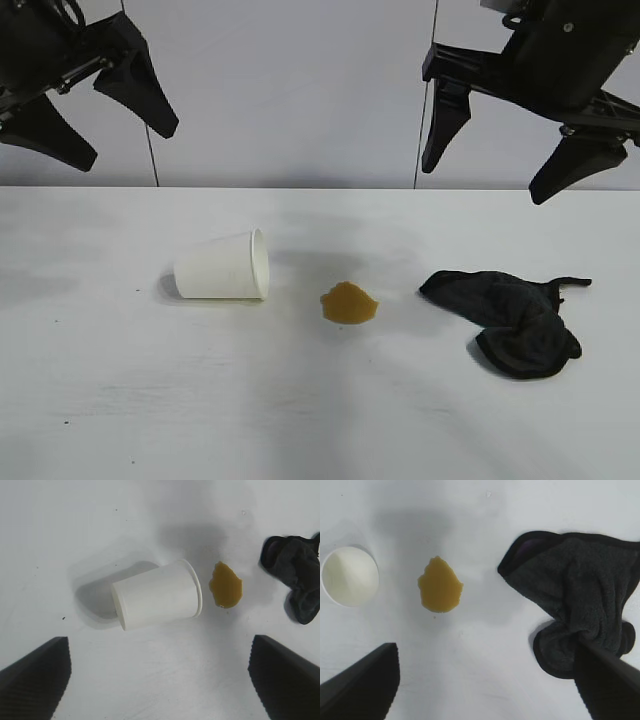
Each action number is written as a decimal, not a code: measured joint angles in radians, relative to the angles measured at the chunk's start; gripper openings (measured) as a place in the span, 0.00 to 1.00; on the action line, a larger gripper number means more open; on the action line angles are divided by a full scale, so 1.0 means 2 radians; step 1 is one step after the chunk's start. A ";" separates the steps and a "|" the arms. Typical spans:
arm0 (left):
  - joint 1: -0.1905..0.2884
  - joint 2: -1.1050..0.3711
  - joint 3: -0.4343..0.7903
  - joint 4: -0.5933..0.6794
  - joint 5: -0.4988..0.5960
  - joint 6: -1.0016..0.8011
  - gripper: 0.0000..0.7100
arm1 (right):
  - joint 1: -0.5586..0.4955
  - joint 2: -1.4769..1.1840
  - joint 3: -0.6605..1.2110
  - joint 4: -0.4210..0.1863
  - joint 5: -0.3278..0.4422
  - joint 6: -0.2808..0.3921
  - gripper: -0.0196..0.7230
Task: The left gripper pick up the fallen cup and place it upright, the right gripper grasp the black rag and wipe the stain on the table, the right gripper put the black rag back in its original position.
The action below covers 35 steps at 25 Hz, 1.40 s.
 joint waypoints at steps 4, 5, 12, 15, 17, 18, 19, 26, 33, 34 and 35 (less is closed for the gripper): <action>0.000 0.000 0.000 0.000 0.000 0.000 0.98 | 0.000 0.000 0.000 0.000 0.000 0.000 0.90; 0.000 0.000 0.000 0.000 0.000 0.000 0.98 | 0.000 0.000 0.000 0.000 0.000 0.000 0.90; 0.000 0.000 0.000 0.000 0.000 0.000 0.98 | 0.000 0.000 0.000 0.000 0.000 0.000 0.90; 0.000 0.000 0.000 0.000 -0.001 0.000 0.98 | 0.000 0.000 0.000 0.000 0.000 0.000 0.90; 0.000 0.000 0.000 0.000 -0.010 0.000 0.98 | 0.000 0.000 0.000 0.000 0.000 0.000 0.90; 0.000 0.000 0.000 0.000 -0.013 0.000 0.98 | 0.000 0.000 0.000 0.000 0.000 0.000 0.90; 0.000 0.000 0.000 0.000 -0.016 0.000 0.98 | 0.000 0.000 0.000 0.000 0.000 0.000 0.90; -0.015 0.006 0.000 0.051 -0.019 0.140 0.98 | 0.000 0.000 0.000 0.000 0.004 0.000 0.90; -0.078 0.042 -0.017 0.105 -0.060 0.243 0.98 | 0.000 0.000 0.000 0.000 0.009 -0.001 0.90; -0.085 0.051 -0.023 0.123 -0.062 0.246 0.98 | 0.000 0.000 0.000 0.000 0.010 -0.002 0.90; -0.092 0.059 -0.028 0.139 -0.062 0.247 0.98 | 0.000 0.000 0.000 0.000 0.010 -0.003 0.90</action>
